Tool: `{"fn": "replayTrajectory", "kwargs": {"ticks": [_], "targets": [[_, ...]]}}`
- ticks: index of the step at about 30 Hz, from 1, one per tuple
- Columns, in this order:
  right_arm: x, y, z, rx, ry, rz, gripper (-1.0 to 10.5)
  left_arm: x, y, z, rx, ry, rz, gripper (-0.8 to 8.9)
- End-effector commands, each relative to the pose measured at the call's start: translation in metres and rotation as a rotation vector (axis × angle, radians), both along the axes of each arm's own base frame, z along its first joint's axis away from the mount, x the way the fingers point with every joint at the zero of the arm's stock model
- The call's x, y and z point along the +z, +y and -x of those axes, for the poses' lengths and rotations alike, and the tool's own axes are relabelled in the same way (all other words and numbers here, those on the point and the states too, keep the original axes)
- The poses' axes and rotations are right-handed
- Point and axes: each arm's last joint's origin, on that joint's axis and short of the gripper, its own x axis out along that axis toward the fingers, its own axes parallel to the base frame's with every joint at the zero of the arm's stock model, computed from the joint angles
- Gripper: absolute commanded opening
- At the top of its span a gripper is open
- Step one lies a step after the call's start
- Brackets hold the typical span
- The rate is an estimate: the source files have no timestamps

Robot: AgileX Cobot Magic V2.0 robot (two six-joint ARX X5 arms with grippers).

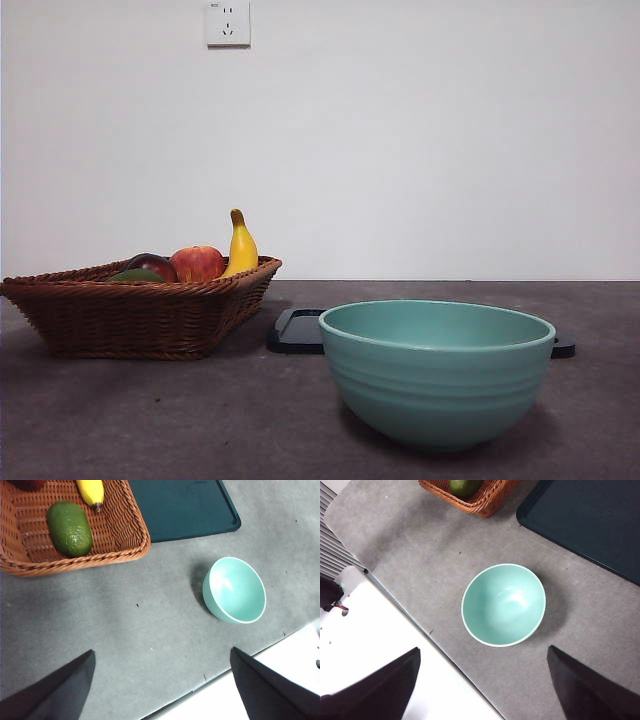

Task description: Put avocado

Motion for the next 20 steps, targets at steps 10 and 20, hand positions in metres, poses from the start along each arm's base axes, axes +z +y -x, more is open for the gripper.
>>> {"fn": "replayTrajectory", "kwargs": {"ticks": [10, 20], "targets": [[0.005, 0.001, -0.001, 0.011, -0.02, -0.005, 4.2, 0.001, -0.01, -0.04, -0.009, 0.007, -0.004, 4.36], [0.005, 0.001, -0.001, 0.011, -0.024, -0.006, 4.2, -0.002, -0.037, -0.106, 0.061, 0.008, -0.177, 4.31]]}}
